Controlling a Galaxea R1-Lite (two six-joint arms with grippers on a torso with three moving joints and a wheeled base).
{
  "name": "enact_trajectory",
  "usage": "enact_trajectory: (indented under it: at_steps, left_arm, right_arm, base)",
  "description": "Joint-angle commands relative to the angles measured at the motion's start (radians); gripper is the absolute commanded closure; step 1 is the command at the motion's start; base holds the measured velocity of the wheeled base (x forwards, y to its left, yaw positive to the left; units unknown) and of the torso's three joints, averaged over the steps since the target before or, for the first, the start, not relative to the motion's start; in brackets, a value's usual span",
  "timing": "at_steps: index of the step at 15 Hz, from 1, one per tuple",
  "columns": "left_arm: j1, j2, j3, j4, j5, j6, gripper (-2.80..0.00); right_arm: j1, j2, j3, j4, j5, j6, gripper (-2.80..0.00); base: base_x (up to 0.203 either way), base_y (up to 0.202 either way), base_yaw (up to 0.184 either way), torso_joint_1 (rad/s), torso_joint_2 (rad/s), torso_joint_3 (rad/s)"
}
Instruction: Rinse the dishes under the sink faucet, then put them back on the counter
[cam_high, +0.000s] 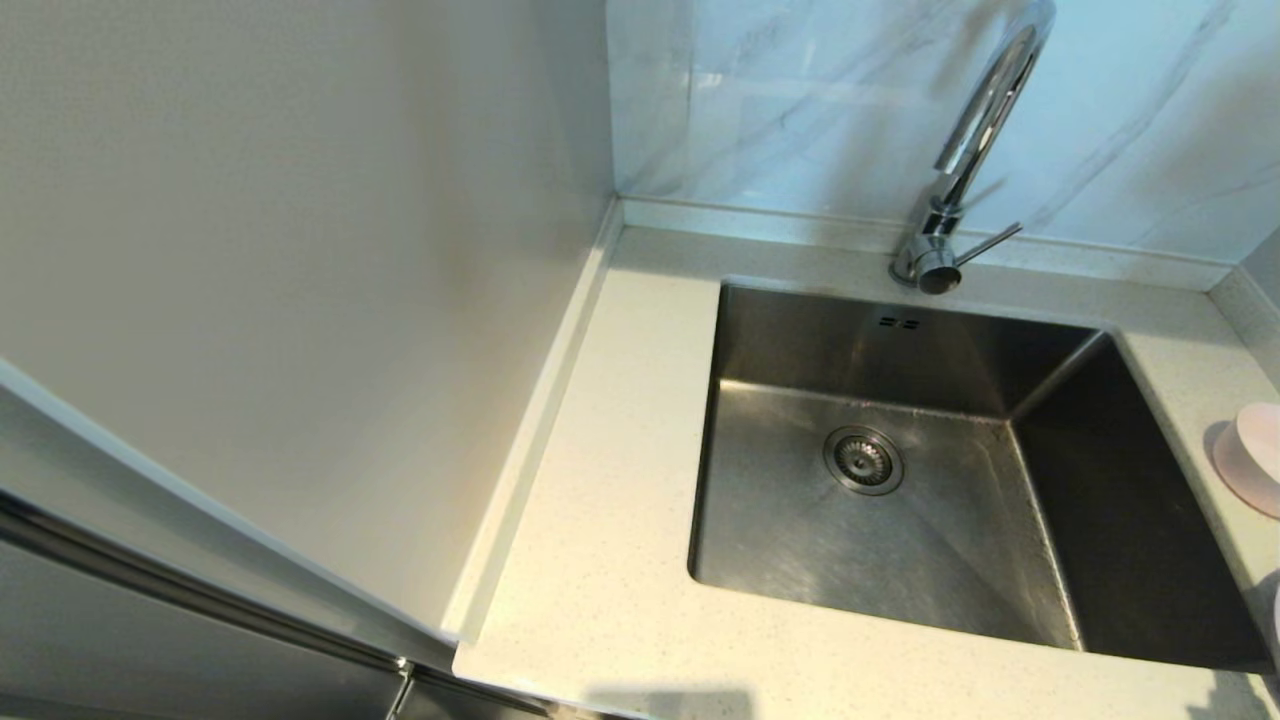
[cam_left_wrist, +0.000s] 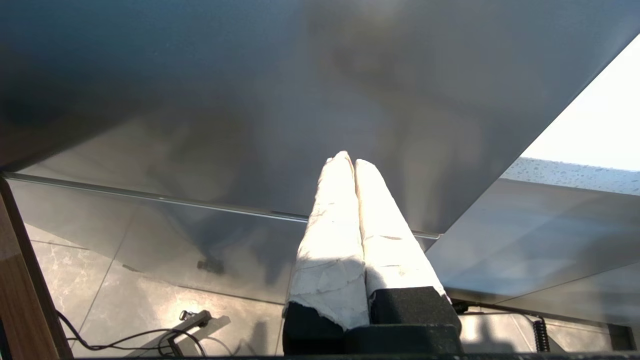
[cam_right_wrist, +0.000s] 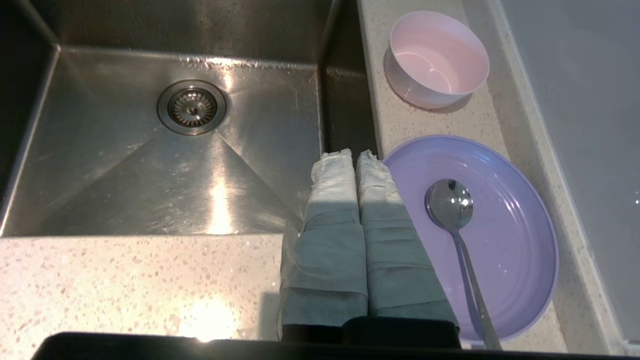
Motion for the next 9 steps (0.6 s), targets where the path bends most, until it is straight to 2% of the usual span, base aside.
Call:
enact_trajectory:
  at_steps: [1,7,9]
  left_arm:
    - [0.000,0.000,0.000,0.000,0.000,0.000,0.00]
    - [0.000,0.000,0.000,0.000,-0.001,0.000,0.00]
    - [0.000,0.000,0.000,0.000,-0.001,0.000,0.00]
  right_arm:
    - [0.001,-0.138,0.051,-0.002,-0.002,0.001,0.00]
    - [0.007,-0.398,0.101,-0.062,0.001,-0.010,0.00]
    - [0.009,-0.464,0.194,-0.086,0.014,-0.022,0.00]
  base:
    - [0.000,0.000,0.000,0.000,0.00,0.000]
    - [0.000,0.000,0.000,0.000,0.00,0.000]
    - [0.000,0.000,0.000,0.000,0.00,0.000]
